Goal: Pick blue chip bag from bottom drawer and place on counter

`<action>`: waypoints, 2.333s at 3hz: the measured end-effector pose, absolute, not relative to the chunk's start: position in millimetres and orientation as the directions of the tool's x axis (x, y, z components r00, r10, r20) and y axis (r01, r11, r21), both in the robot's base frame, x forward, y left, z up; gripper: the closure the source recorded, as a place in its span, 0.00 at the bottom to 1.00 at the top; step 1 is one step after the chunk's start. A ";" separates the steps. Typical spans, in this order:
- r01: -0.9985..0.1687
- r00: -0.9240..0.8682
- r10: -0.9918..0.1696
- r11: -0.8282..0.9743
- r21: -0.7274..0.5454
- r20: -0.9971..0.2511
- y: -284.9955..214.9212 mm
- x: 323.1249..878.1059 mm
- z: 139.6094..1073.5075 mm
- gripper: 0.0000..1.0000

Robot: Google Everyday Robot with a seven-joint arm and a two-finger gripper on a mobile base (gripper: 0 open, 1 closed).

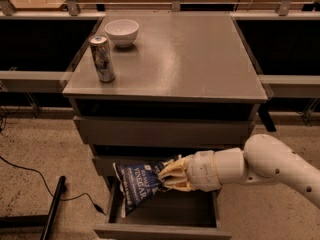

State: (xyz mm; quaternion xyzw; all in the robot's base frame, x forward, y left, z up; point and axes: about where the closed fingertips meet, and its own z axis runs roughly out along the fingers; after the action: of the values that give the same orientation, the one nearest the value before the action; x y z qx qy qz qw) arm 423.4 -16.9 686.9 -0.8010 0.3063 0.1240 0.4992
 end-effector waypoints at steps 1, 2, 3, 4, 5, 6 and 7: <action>-0.614 0.779 -0.380 -0.295 -0.733 -0.500 -23.3 426.1 692.9 1.00; -0.551 0.810 -0.411 -0.292 -0.782 -0.417 -39.3 437.7 748.7 1.00; -0.467 0.838 -0.443 -0.280 -0.839 -0.319 -57.1 449.0 819.3 1.00; -0.430 0.843 -0.467 -0.287 -0.856 -0.266 -71.5 468.3 869.7 1.00; -0.428 0.823 -0.515 -0.283 -0.858 -0.240 -85.4 495.4 906.4 1.00; -0.449 0.778 -0.577 -0.233 -0.863 -0.249 -93.3 535.1 933.6 1.00; -0.481 0.682 -0.663 -0.088 -0.873 -0.309 -97.1 596.5 953.1 1.00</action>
Offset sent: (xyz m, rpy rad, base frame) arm 0.0365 -0.0521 0.1584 -0.0661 -0.2705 -0.1029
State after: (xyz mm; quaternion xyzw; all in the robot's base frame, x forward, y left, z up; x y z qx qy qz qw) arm 596.5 -97.1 953.1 -0.7330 0.3899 -0.0827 0.5512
